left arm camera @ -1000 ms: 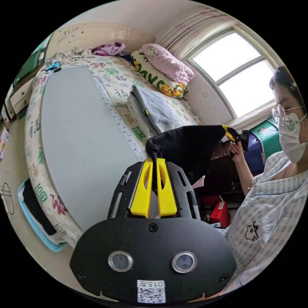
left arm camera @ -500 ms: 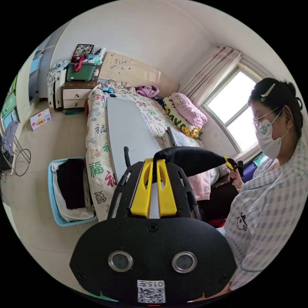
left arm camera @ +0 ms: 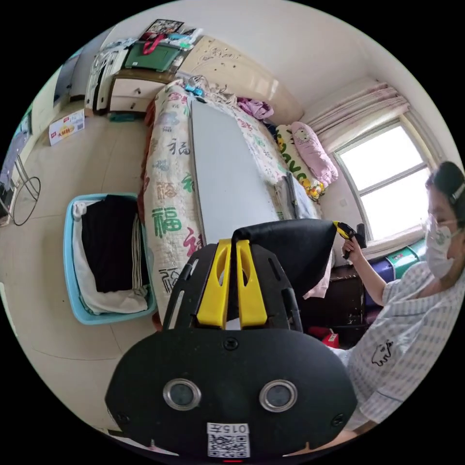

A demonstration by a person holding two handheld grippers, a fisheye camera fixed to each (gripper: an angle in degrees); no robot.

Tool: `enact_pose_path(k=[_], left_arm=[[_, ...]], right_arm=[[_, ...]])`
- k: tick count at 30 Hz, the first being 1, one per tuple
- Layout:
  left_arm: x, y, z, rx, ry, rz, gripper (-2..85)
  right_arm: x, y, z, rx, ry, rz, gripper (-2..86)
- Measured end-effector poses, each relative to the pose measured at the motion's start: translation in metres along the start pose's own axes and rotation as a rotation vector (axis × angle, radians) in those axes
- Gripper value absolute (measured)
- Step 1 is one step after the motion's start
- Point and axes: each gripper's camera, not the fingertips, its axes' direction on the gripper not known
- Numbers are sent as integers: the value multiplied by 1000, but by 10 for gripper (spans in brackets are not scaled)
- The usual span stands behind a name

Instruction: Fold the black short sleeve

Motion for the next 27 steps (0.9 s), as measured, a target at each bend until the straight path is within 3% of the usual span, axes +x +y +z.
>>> enact_pose_path(k=[3, 5, 10, 16, 27], left_arm=[[-43, -22, 52, -34, -108, -161, -2], [-45, -26, 64, -16, -116, -164, 0], [-6, 6, 105, -218, -53, 14, 50], [59, 43, 167, -445, -24, 242, 78], [120, 47, 287, -661, -287, 656, 98]], right_arm=[[48, -35, 71, -23, 49, 143, 27], [53, -33, 93, -44, 27, 91, 37], [50, 54, 159, -446, 135, -297, 65], [66, 131, 227, -733, 313, -624, 92], [112, 152, 298, -835, 461, -982, 80]])
